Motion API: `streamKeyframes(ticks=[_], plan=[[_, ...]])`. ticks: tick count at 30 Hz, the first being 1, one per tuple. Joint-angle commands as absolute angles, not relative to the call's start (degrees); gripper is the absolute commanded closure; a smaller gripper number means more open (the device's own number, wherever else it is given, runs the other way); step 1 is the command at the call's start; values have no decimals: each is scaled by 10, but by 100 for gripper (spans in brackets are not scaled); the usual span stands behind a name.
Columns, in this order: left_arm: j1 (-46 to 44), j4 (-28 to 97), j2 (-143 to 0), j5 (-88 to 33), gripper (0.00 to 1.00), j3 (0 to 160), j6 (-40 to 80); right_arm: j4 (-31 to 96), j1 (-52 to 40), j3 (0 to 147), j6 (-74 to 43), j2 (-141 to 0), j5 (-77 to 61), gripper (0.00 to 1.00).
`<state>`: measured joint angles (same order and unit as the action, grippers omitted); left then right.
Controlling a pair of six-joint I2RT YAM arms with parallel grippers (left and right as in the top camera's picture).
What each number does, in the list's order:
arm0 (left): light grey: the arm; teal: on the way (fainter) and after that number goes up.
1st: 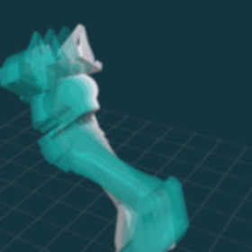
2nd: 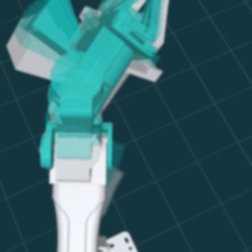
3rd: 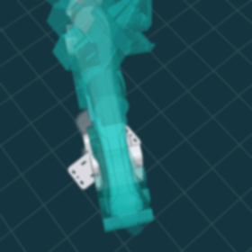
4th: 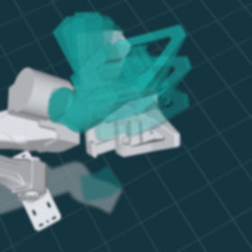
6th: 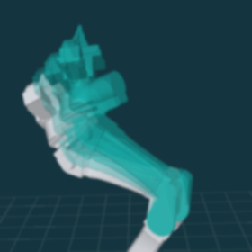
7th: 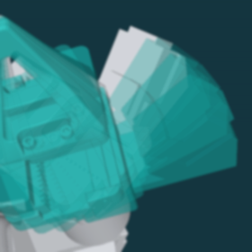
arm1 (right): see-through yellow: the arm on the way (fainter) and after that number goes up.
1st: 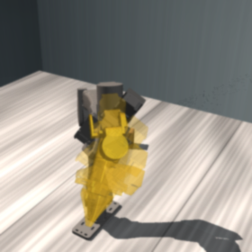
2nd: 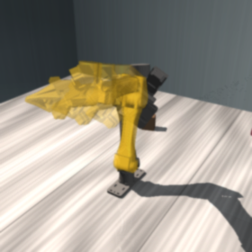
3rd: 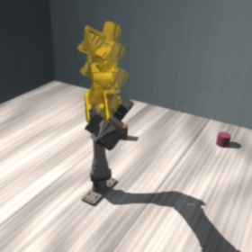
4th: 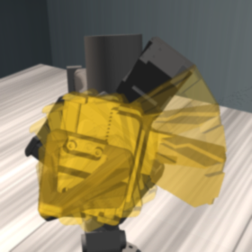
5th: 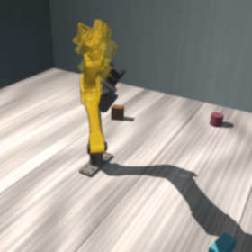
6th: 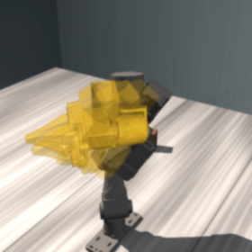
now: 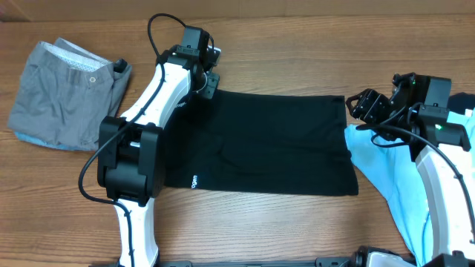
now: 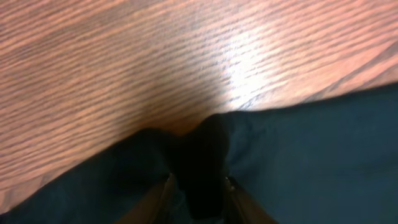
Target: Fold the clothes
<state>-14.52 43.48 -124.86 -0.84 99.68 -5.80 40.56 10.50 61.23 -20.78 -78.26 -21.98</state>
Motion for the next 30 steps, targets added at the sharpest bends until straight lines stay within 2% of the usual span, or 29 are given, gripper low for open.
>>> streamKeyframes(ticks=[1, 2, 3, 5, 12, 17, 20, 24, 26, 27, 28, 30], plan=[[-145, 441, -1260, 10, 52, 1001, -78, 384, 106, 627, -215, -814, -209, 24], [-145, 441, -1260, 10, 38, 1001, -79, 378, 106, 627, -217, -824, -209, 24], [-145, 439, -1260, 10, 34, 1001, -86, 374, 106, 627, -217, -834, -209, 24], [-145, 434, -1260, 10, 34, 1001, -96, 369, 106, 627, -220, -856, -209, 24], [-147, 432, -1263, -13, 47, 991, -123, 354, 106, 627, -227, -882, -211, 24], [-147, 430, -1264, -13, 41, 984, -143, 309, 106, 627, -228, -882, -211, 23], [-147, 424, -1265, -14, 41, 984, -142, 276, 106, 627, -228, -882, -211, 22], [-147, 427, -1281, -16, 52, 984, -142, 242, 106, 627, -228, -882, -211, 21], [-147, 435, -1290, -18, 69, 984, -141, 230, 106, 627, -227, -882, -211, 21], [-147, 444, -1292, -15, 84, 984, -141, 220, 106, 627, -227, -882, -211, 20], [-147, 448, -1292, -12, 90, 985, -138, 213, 106, 627, -227, -883, -211, 19], [-146, 454, -1285, -7, 93, 990, -125, 197, 106, 627, -227, -888, -201, 19]])
